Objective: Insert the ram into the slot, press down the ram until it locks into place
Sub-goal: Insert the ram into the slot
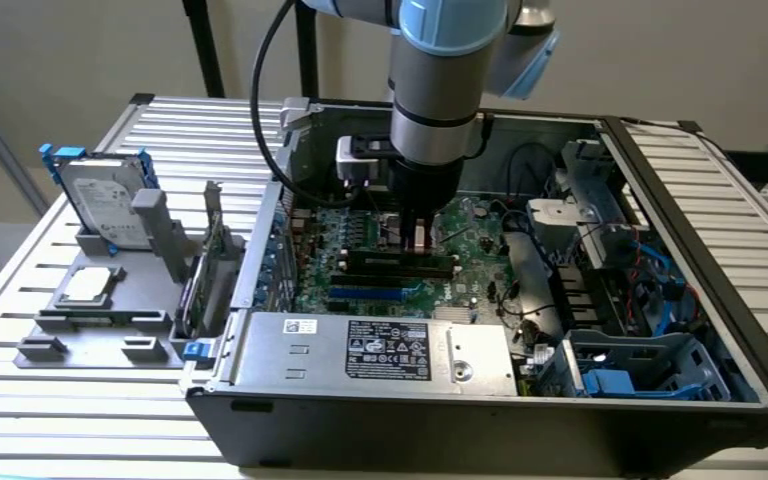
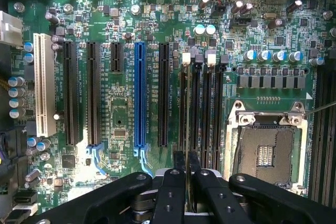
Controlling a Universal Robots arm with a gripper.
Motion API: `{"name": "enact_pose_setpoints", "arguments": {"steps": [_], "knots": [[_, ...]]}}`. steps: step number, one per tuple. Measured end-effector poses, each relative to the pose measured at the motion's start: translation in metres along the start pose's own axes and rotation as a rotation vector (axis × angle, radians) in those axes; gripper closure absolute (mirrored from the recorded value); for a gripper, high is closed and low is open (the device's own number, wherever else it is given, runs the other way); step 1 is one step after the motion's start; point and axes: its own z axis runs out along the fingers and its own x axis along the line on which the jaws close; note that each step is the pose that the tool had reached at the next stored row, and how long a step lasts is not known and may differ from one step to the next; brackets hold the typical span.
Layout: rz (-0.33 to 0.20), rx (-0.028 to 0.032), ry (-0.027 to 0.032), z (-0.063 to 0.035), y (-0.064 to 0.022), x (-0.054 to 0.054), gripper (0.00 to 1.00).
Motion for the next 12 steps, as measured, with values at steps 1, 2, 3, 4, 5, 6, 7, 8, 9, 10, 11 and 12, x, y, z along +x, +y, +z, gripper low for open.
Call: {"name": "enact_pose_setpoints", "arguments": {"steps": [1,2,3,4,5,6,7,8,9,10,11,12], "knots": [[0.0,0.0,0.0002,0.0,0.0,0.0,0.87],[0.0,-0.0001,0.0004,0.0001,0.0,0.0,0.87],[0.0,0.0,0.0004,0.0003,0.0,0.0,0.87],[0.0,0.0001,0.0002,0.0006,0.0,0.0,0.87],[0.0,0.0001,0.0002,0.0008,0.0,0.0,0.87],[0.0,0.0002,0.0003,0.001,0.0,0.0,0.87],[0.0,0.0001,0.0005,0.0012,0.0,0.0,0.87],[0.0,0.0001,0.0006,0.0012,0.0,0.0,0.87],[0.0,0.0001,0.0006,0.0012,0.0,0.0,0.87],[0.0,0.0001,0.0006,0.0012,0.0,0.0,0.87],[0.0,0.0002,0.0005,0.0013,0.0,0.0,0.87],[0.0,0.0002,0.0004,0.0013,0.0,0.0,0.87]]}}
